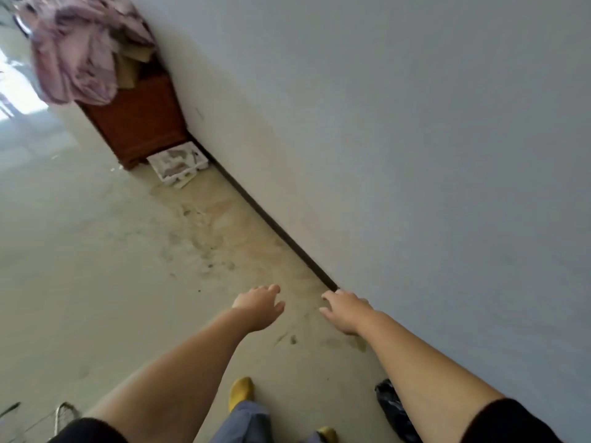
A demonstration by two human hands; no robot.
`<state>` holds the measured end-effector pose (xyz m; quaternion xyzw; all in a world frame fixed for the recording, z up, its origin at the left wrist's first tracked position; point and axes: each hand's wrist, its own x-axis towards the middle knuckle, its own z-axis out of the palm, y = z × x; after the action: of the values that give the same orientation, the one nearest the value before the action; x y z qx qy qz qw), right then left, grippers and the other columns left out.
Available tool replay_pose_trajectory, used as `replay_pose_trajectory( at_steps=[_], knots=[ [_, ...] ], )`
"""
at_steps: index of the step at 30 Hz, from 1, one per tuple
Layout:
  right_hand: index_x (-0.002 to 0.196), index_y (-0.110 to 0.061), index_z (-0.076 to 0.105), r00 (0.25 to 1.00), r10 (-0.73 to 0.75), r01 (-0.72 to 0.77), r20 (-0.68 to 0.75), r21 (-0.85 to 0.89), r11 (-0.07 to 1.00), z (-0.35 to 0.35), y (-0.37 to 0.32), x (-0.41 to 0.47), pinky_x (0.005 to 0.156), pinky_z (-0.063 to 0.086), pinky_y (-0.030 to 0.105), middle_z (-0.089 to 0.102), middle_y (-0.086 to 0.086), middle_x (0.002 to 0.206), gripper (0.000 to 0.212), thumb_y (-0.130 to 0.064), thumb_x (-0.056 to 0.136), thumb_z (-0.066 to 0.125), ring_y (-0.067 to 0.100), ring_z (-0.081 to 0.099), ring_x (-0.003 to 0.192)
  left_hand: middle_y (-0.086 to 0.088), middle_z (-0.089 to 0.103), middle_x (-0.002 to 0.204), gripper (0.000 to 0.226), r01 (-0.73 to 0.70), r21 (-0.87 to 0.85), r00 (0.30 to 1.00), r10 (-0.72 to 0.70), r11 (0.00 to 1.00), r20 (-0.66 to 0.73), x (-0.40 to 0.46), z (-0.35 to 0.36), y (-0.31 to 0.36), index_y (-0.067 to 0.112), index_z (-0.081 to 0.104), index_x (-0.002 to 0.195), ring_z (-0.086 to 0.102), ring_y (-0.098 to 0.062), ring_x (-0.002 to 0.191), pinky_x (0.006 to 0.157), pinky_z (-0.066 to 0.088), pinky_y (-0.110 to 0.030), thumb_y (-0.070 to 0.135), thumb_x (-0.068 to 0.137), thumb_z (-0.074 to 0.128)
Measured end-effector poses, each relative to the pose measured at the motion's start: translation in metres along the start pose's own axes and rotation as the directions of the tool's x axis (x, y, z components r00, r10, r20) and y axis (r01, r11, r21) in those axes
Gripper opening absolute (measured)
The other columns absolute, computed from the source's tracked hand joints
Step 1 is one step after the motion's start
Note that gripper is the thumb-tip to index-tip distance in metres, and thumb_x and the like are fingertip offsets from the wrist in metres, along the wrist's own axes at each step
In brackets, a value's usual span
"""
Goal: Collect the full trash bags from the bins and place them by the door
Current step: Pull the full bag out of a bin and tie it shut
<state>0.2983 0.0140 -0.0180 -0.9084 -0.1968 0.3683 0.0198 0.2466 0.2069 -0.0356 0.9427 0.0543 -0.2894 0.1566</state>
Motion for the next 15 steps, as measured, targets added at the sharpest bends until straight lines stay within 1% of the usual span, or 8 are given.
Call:
replay_pose_trajectory(
  at_steps=[3, 5, 11, 15],
  knots=[
    [0.141, -0.016, 0.034, 0.993, -0.106, 0.110, 0.061, -0.078, 0.991, -0.007, -0.069, 0.030, 0.108, 0.032, 0.047, 0.036, 0.012, 0.147, 0.048, -0.040, 0.099, 0.032, 0.032, 0.035, 0.135, -0.008, 0.047, 0.140, 0.048, 0.113, -0.054, 0.994, -0.112, 0.992, 0.009, -0.017, -0.010, -0.063, 0.017, 0.037, 0.138, 0.047, -0.028, 0.126, 0.100, 0.043, -0.043, 0.044, 0.098, 0.033],
    [0.140, -0.015, 0.037, 0.983, -0.164, 0.172, 0.077, -0.111, 0.979, -0.012, -0.117, 0.053, 0.108, 0.034, 0.046, 0.037, 0.013, 0.146, 0.048, -0.040, 0.099, 0.033, 0.032, 0.037, 0.134, -0.008, 0.048, 0.138, 0.047, 0.177, -0.079, 0.984, -0.177, 0.981, 0.007, -0.028, -0.019, -0.106, 0.016, 0.040, 0.136, 0.048, -0.028, 0.123, 0.099, 0.042, -0.043, 0.043, 0.099, 0.031],
    [0.138, -0.013, 0.039, 0.963, -0.246, 0.263, 0.112, -0.173, 0.949, -0.022, -0.278, 0.119, 0.109, 0.034, 0.046, 0.039, 0.014, 0.145, 0.048, -0.040, 0.099, 0.034, 0.033, 0.039, 0.132, -0.010, 0.050, 0.135, 0.047, 0.309, -0.133, 0.949, -0.314, 0.942, -0.012, -0.055, -0.059, -0.252, 0.015, 0.043, 0.133, 0.049, -0.029, 0.123, 0.099, 0.042, -0.041, 0.043, 0.099, 0.031],
    [0.136, -0.014, 0.041, 0.936, -0.329, 0.352, 0.129, -0.258, 0.900, -0.035, -0.375, 0.150, 0.106, 0.037, 0.045, 0.041, 0.014, 0.142, 0.047, -0.041, 0.099, 0.032, 0.032, 0.041, 0.130, -0.010, 0.050, 0.135, 0.046, 0.383, -0.184, 0.917, -0.396, 0.905, -0.038, -0.069, -0.089, -0.333, 0.015, 0.045, 0.132, 0.050, -0.029, 0.122, 0.099, 0.042, -0.041, 0.043, 0.099, 0.031]
  ],
)
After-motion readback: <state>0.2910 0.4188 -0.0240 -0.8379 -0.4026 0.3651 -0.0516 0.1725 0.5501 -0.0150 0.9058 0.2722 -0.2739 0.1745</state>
